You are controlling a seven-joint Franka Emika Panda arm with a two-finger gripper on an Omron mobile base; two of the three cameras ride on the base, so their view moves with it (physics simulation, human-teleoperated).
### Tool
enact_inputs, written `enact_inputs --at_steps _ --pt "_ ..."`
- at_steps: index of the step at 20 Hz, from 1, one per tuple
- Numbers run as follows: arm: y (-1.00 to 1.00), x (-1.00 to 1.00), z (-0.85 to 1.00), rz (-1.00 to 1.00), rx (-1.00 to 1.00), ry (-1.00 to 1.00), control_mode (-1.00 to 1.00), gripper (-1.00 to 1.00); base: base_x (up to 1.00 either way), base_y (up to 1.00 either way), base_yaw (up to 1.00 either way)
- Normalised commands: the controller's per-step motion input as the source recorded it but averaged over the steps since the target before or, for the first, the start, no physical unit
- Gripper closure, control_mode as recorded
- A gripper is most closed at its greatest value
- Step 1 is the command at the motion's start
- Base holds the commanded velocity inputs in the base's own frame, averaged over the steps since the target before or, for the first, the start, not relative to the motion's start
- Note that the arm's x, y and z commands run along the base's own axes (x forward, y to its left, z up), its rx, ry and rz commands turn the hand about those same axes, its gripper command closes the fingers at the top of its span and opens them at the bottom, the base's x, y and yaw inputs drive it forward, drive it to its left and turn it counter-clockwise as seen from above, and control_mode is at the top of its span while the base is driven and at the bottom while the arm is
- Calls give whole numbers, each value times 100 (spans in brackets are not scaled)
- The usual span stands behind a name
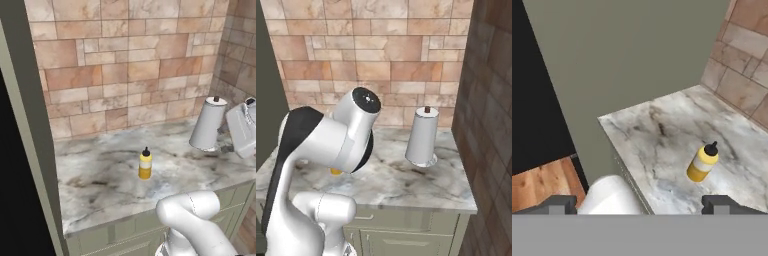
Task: Place the ketchup and mustard from the counter to the top shelf of the fridge. If the existing items in the fridge are on the top shelf, move them to other shelves.
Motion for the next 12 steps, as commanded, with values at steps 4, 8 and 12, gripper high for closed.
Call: enact_inputs --at_steps 4,8,12 --pt "-1 67 -52 15 0 4 -100 -100 0 0 0" --pt "3 83 -31 5 0 0 -100 -100 0 0 0" --pt "1 67 -28 1 1 0 -100 -100 0 0 0"
